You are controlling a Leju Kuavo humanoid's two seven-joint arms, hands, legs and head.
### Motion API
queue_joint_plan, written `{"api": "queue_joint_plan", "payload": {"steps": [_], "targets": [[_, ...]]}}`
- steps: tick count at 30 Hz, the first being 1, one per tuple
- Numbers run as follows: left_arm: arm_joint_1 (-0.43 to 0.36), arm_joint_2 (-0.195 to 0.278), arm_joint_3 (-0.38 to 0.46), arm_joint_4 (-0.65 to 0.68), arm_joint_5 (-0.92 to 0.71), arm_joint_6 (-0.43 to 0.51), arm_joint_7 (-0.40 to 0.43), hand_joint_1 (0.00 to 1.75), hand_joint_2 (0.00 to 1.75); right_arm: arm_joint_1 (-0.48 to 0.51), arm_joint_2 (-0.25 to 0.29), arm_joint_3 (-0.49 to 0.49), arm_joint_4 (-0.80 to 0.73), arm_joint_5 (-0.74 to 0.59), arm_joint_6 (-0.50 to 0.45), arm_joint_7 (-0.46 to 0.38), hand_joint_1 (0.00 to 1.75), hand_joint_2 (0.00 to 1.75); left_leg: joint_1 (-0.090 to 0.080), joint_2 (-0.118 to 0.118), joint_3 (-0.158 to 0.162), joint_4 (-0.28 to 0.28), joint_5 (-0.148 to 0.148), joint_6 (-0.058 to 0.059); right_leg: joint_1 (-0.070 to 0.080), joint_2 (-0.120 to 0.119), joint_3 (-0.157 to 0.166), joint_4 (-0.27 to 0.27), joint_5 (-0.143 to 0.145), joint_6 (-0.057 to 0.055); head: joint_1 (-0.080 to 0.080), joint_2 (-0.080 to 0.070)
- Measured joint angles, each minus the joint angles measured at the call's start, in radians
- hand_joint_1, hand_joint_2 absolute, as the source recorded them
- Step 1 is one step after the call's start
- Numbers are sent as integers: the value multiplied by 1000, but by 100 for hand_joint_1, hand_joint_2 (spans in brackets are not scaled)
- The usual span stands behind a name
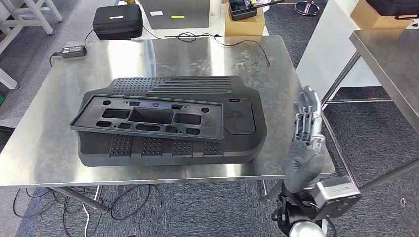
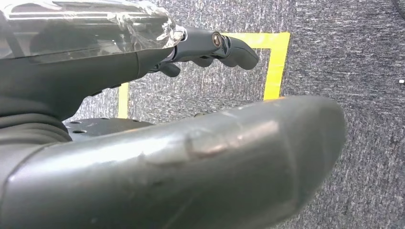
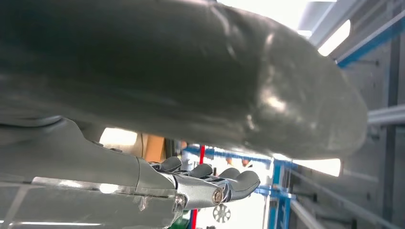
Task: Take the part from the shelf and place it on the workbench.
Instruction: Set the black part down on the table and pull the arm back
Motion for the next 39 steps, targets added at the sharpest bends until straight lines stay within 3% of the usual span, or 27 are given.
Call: {"api": "queue_joint_plan", "payload": {"steps": [9, 16, 24, 26, 29, 30, 31, 32, 35, 37, 39], "targets": [[-1, 4, 1, 0, -18, 2, -2, 0, 0, 94, -16, -104, -114, 27, 2, 10, 0, 0, 0, -1, 1, 0, 0, 0, 0, -1, 1, 0, 0, 0, -1, 0], [-2, 20, 1, 0, -39, -31, -50, 0, 0, 196, -2, -179, -133, -16, 3, -64, 0, 0, -1, -1, 0, 1, -1, 1, -1, -1, 1, 0, -1, 0, -1, 0], [-2, 36, 1, 0, -57, -63, -48, 0, 0, 254, 27, -230, -142, -20, 4, -87, 0, 0, -6, 1, 4, -1, 0, 19, -8, -4, 7, -2, -1, 15, -11, 0], [-3, 37, 1, 0, -57, -73, -47, 0, 0, 255, 28, -231, -145, -26, 4, -89, 0, 0, 0, 2, 10, -18, 14, 28, -9, -4, 0, 22, -25, 23, -10, 0], [-4, 37, 1, 0, -55, -83, -46, 0, 0, 255, 29, -231, -146, -36, 4, -90, 0, 0, 4, 4, 8, -28, 22, 33, -14, -3, -61, 176, -125, 33, 5, 0], [-4, 37, 1, 0, -54, -84, -46, 0, 0, 255, 29, -231, -146, -39, 4, -90, 0, 0, 5, 4, 4, -26, 23, 32, -18, -3, -81, 228, -146, 38, 9, 0], [-3, 37, 1, 0, -53, -85, -46, 0, 0, 255, 30, -231, -146, -41, 4, -90, 0, 0, 6, 5, 0, -23, 24, 30, -22, -3, -88, 252, -148, 42, 11, 0], [-3, 36, 1, 0, -54, -86, -44, 0, 0, 254, 30, -231, -146, -43, 4, -90, 0, 0, 9, 5, -5, -19, 26, 28, -26, -3, -76, 239, -132, 47, 13, 0], [-4, 37, 0, 0, -55, -88, -33, 0, 0, 245, 30, -231, -146, -52, 4, -88, 0, 0, 19, 3, -23, 2, 26, 10, -36, 1, 22, 67, -57, 60, 24, 0], [-4, 37, 0, 0, -54, -88, -26, 0, 0, 240, 30, -231, -146, -56, 4, -84, 0, 0, 18, 0, -29, 13, 29, -7, -35, 9, 44, 20, -45, 51, 30, 0], [-4, 37, 0, 0, -52, -87, -23, 0, 0, 236, 30, -231, -146, -58, 5, -77, 0, 0, 17, -3, -32, 15, 37, -22, -33, 12, 33, 26, -39, 31, 23, 0]]}}
